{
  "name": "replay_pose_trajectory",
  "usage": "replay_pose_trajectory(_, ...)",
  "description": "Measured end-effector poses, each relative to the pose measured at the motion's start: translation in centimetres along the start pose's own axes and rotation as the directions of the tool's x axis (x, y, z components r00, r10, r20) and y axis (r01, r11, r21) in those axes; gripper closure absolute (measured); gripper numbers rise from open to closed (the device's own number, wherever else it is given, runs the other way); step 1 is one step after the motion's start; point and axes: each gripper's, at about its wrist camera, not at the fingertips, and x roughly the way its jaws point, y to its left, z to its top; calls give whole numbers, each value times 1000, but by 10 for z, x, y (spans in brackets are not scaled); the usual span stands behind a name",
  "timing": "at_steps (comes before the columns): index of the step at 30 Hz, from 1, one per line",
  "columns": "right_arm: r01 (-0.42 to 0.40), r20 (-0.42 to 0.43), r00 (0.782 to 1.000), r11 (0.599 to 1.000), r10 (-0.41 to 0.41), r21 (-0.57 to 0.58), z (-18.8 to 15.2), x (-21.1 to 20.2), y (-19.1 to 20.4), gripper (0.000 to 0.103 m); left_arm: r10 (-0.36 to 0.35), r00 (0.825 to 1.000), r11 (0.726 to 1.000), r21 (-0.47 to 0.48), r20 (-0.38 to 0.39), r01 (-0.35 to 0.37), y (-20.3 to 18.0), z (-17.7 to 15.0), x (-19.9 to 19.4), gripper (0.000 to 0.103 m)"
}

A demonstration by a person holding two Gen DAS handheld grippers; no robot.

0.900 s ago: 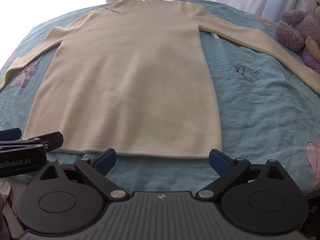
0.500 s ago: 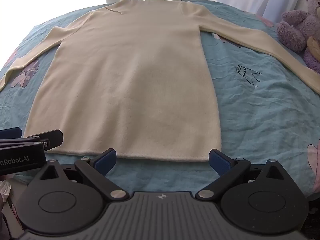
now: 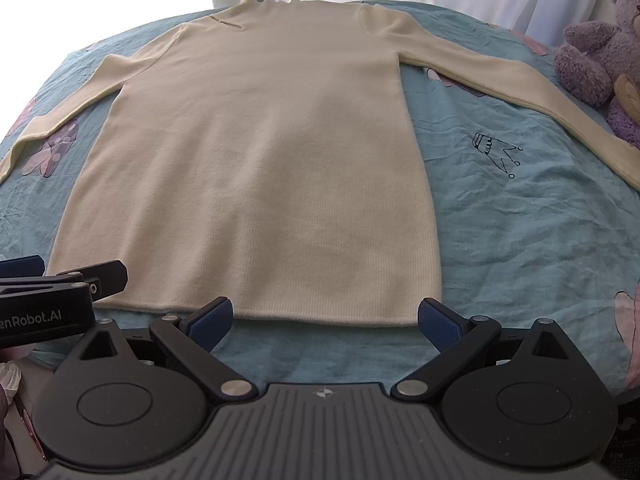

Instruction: Fold small clothes

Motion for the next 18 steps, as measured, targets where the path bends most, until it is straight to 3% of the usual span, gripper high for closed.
replay_pose_trajectory(18, 1, 4, 1000, 1000, -1, -1, 1, -1, 0, 4, 1, 1000, 1000, -4, -2, -1, 0, -1, 0, 0)
